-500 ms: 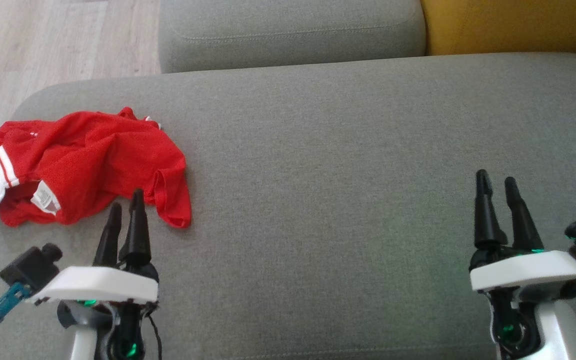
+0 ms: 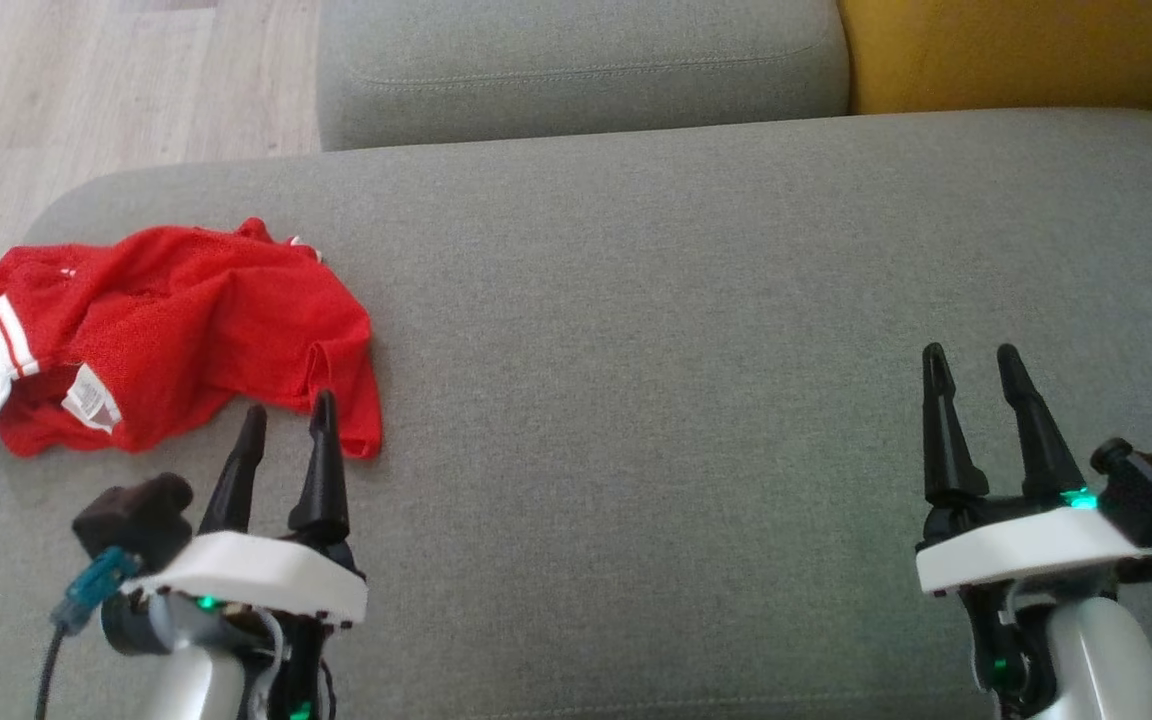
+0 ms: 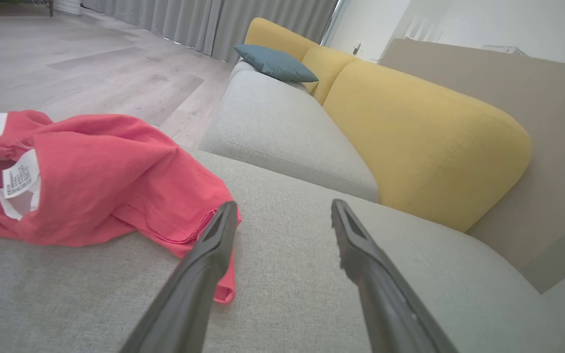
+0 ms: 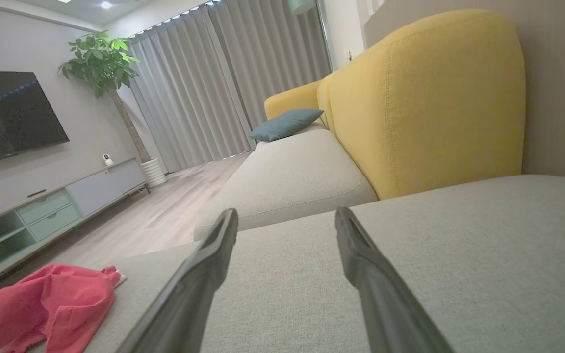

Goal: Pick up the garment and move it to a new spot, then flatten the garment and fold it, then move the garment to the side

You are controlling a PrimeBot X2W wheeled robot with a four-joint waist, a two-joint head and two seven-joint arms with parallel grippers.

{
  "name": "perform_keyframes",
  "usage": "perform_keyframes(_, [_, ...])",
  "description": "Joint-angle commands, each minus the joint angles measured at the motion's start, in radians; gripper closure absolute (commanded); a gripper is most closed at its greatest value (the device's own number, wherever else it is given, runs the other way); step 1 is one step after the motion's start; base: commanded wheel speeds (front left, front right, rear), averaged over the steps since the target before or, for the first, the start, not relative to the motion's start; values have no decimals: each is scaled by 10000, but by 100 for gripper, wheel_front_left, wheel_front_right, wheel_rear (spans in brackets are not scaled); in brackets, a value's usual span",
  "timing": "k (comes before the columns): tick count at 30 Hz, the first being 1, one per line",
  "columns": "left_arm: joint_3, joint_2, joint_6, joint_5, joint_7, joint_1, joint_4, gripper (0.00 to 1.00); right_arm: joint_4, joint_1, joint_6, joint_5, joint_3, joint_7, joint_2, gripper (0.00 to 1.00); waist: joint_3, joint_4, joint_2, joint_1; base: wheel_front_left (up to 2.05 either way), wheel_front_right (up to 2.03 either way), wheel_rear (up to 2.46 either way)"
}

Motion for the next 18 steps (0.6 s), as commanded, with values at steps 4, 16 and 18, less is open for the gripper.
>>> perform_keyframes(4, [-255, 443, 381, 682, -237, -651, -372, 0, -511, -394, 30, -869, 236, -244, -70, 0, -34, -16, 0, 0, 0, 0, 0])
perform_keyframes(16, [-1579, 1127, 1234, 2193, -588, -883, -229, 0, -526, -360, 34, -2641, 472, -598, -76, 0, -91, -6, 0, 0, 0, 0, 0])
perform_keyframes(18, [-1754, 1206, 1400, 2410, -647, -930, -189, 0, -578, -351, 34, -2917, 468, -657, -77, 0, -93, 2, 0, 0, 0, 0, 0])
